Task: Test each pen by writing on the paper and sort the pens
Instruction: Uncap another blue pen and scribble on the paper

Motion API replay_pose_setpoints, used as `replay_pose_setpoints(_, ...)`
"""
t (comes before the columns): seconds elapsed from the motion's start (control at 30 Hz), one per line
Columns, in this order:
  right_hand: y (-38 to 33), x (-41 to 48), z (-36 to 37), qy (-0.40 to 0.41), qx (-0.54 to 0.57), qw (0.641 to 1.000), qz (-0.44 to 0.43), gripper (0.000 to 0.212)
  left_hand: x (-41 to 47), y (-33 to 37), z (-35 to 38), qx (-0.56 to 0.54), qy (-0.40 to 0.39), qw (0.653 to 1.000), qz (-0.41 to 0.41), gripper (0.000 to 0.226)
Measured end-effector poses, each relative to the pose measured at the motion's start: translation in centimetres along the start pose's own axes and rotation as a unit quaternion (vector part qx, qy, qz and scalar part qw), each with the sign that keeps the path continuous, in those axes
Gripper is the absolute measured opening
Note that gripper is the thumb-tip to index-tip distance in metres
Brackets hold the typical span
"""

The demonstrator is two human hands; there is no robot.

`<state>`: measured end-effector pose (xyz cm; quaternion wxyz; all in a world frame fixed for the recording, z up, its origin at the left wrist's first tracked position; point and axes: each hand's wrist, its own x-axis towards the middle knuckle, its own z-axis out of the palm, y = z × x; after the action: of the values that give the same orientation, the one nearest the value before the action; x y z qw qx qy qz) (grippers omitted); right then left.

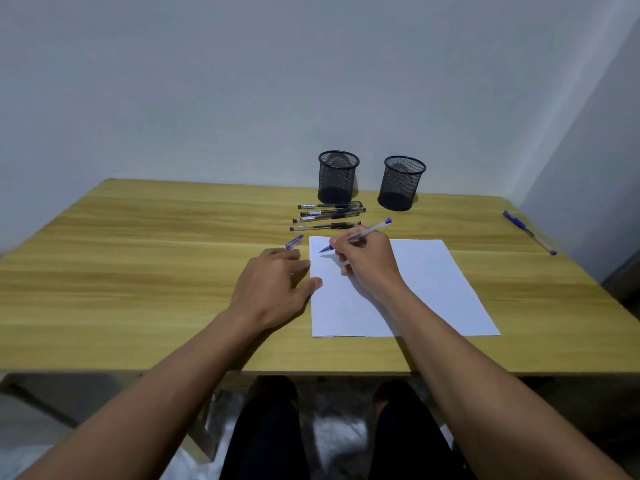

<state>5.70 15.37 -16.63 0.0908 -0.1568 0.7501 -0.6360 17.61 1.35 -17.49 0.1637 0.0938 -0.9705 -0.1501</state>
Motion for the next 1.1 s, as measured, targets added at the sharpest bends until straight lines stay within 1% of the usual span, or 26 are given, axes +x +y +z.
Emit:
replay_pose_setpoints(0.2,0.5,0.6,0.4,0.011,-0.050,0.999,-0.010,0.007,-0.4,0.4,0.2,-0.005,-0.018,1.000,-0.018,0.054)
replay_pose_setpoints(0.3,0.6,0.9,0.8,0.015,-0.068,0.997,-0.022,0.009,-0.5,0.5,0.2,-0.008,-0.019,1.000,-0.021,0.053)
replay_pose_setpoints(0.43,1.0,1.1,1.1,0.004,-0.049,0.999,0.000,0.012,-0.6,0.5,0.2,-0.006,-0.016,1.000,-0.021,0.054)
replay_pose_setpoints(0.6,1.5,1.3,1.2,0.002,-0.062,0.998,-0.003,0.011,-0.6,0.5,0.2,0.017,-0.037,0.999,-0.032,0.064)
replay_pose_setpoints(0.77,1.4,1.0,1.0,0.013,-0.073,0.997,-0.025,0.014,-0.9,1.1,-0.3,0.020,-0.044,0.998,-0.042,0.063)
replay_pose_setpoints(0.87,1.6,1.1,1.0,0.009,-0.080,0.997,-0.017,0.012,-1.0,1.5,-0.7,0.022,-0.045,0.998,-0.047,0.061)
replay_pose_setpoints(0.93,1.8,1.2,1.1,0.006,-0.077,0.997,-0.003,0.011,-1.0,1.5,-0.8,0.029,-0.054,0.997,-0.049,0.064)
replay_pose_setpoints(1.1,1.7,1.1,0.8,0.009,-0.090,0.996,-0.018,0.010,-0.9,1.5,-0.8,0.034,-0.061,0.996,-0.051,0.068)
